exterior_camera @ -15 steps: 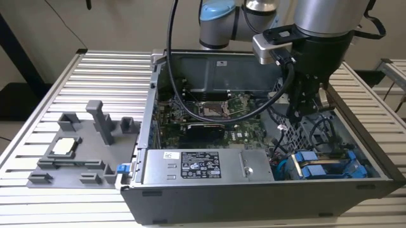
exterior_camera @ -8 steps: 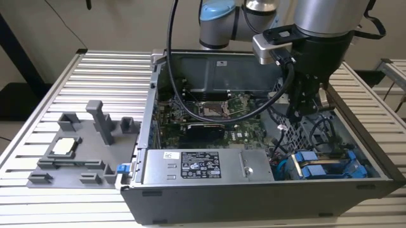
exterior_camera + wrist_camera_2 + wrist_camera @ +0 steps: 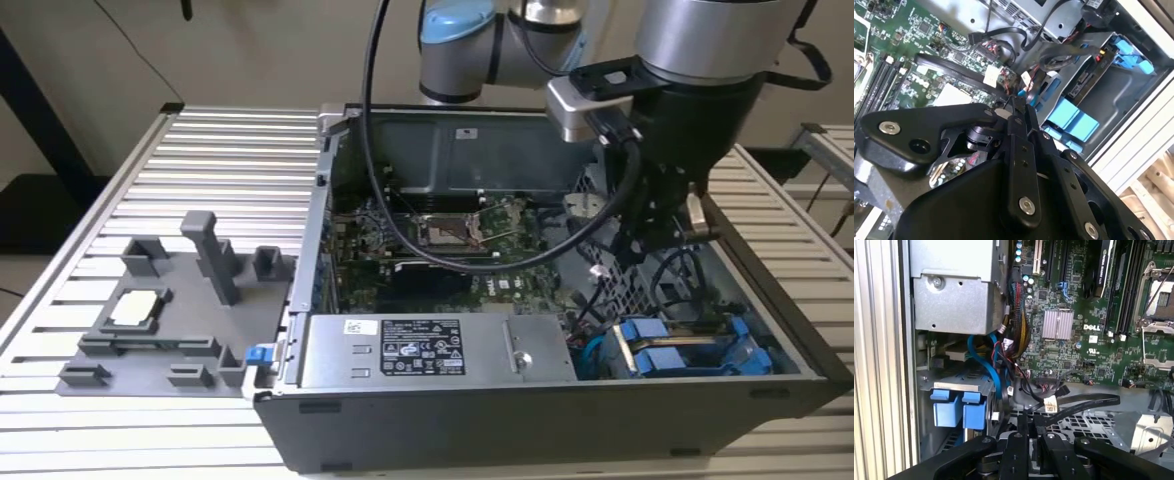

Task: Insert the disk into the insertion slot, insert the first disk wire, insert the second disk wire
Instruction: 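Insert the second disk wire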

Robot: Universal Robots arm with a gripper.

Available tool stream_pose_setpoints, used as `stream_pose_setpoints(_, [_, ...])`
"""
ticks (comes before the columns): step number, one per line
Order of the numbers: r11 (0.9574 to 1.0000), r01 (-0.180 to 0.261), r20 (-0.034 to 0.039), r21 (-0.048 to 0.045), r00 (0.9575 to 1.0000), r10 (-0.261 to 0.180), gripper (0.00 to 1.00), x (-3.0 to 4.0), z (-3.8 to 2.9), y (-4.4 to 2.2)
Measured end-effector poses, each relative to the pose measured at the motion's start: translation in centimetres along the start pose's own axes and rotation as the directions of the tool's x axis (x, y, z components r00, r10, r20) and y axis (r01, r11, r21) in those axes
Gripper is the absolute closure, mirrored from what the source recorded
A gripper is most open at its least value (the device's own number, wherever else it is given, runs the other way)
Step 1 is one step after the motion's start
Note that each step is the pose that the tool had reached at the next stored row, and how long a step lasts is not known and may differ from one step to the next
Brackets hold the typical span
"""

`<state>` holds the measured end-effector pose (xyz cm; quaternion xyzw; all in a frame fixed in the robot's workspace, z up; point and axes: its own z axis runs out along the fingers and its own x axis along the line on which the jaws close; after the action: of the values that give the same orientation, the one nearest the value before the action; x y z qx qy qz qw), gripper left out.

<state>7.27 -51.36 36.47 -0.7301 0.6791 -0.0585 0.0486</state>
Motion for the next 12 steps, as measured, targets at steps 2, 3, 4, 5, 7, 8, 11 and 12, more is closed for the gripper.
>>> stream_pose_setpoints(2, [1.0000,0.000,0.0002,-0.0039,1.0000,0.000,0.84,0.33,0.05,-0.30])
stream_pose_setpoints(3, [1.0000,0.000,0.0004,-0.0039,1.0000,0.000,0.84,0.34,0.06,-0.32])
stream_pose_setpoints(4, [1.0000,0.000,0.0003,-0.0039,1.0000,0.000,0.84,0.34,0.05,-0.31])
stream_pose_setpoints(5, [1.0000,0.000,0.0002,-0.0040,1.0000,0.000,0.84,0.34,0.05,-0.32])
stream_pose_setpoints(7, [1.0000,0.000,0.0003,-0.0040,1.0000,0.000,0.84,0.34,0.06,-0.32])
stream_pose_setpoints(8, [1.0000,0.000,0.0003,-0.0040,1.0000,0.000,0.84,0.34,0.06,-0.32])
stream_pose_setpoints(11, [1.0000,0.000,0.0004,-0.0056,1.0000,0.000,0.84,0.39,0.07,-0.39])
stream_pose_setpoints(12, [1.0000,0.000,0.0005,-0.0099,1.0000,0.000,0.84,0.49,0.08,-0.52])
